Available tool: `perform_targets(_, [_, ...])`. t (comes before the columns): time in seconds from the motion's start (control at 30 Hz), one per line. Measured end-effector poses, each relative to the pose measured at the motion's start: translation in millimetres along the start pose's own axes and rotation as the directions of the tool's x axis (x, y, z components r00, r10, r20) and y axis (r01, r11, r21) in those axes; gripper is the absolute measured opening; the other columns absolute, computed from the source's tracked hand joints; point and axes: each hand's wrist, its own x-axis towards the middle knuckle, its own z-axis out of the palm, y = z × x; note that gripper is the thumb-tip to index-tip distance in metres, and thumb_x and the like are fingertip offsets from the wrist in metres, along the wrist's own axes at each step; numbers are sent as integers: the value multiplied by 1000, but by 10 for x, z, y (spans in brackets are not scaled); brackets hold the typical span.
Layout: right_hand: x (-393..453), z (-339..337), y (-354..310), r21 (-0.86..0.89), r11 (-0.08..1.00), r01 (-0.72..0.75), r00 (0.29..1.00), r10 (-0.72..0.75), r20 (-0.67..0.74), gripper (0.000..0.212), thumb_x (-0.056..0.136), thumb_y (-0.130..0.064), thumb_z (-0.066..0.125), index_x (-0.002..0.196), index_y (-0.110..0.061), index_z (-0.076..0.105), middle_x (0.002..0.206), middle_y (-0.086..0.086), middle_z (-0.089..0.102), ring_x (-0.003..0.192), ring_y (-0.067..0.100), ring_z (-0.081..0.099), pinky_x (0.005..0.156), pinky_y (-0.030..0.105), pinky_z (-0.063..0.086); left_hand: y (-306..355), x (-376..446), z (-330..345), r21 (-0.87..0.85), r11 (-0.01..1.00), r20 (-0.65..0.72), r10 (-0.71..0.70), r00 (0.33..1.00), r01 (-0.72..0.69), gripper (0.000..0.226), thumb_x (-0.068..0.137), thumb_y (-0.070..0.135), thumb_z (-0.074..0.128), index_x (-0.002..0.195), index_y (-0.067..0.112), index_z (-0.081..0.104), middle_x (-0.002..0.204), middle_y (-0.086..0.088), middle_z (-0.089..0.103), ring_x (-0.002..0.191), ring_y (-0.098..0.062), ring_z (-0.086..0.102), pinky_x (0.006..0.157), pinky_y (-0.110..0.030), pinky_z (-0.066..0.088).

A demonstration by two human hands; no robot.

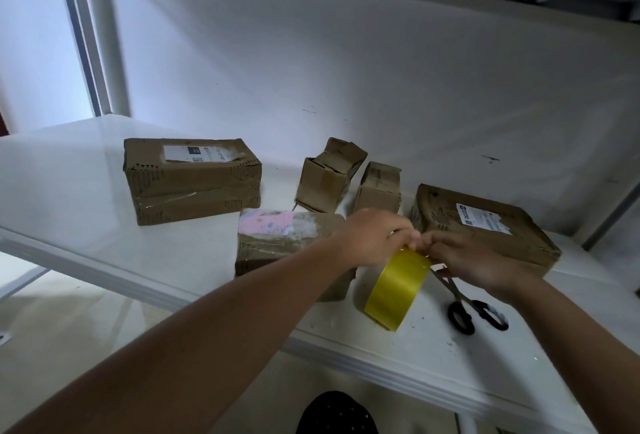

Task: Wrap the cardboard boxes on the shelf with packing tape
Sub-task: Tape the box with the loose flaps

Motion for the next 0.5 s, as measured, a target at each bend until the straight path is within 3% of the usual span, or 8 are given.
perform_targets(0.1, [11, 42, 29, 14, 1000, -12, 998, 11, 54, 21, 101, -32, 41, 107, -28, 61, 113, -5, 61, 105, 10, 56, 86, 28, 47, 6, -27, -103, -212, 967, 111, -118, 987, 140, 37, 94, 51, 50, 97, 22, 73, 103, -4, 71, 96, -21, 63, 83, -34, 45])
perform_targets(0.2, [29, 79, 62, -1, 1000, -24, 999, 24, 44, 25, 102, -28, 37, 101, -30, 62, 110, 0, 63, 105, 15, 58, 93, 34, 49, 1, -54, -178, -168, 975, 238, -104, 966, 147, 31, 80, 49, 70, 103, 30, 72, 108, 12, 63, 104, -11, 56, 84, -29, 43])
perform_targets(0.37, [15, 131, 62, -20, 1000, -6, 1000, 6, -15, 30, 104, -25, 31, 98, -29, 61, 111, 6, 63, 106, 21, 58, 96, 39, 49, 54, -68, -102, -67, 997, 62, 47, 997, -43, 16, 86, 28, 70, 97, 19, 75, 87, 12, 59, 86, -5, 54, 72, -25, 40])
perform_targets(0.5, [-6, 152, 54, -23, 1000, 13, 999, -14, -31, 29, 103, -22, 32, 104, -24, 61, 111, 9, 64, 107, 24, 60, 97, 43, 49, 79, -77, -31, 139, 978, 53, 148, 988, -154, 18, 93, 26, 59, 100, 15, 71, 90, 6, 52, 82, -9, 48, 65, -26, 34])
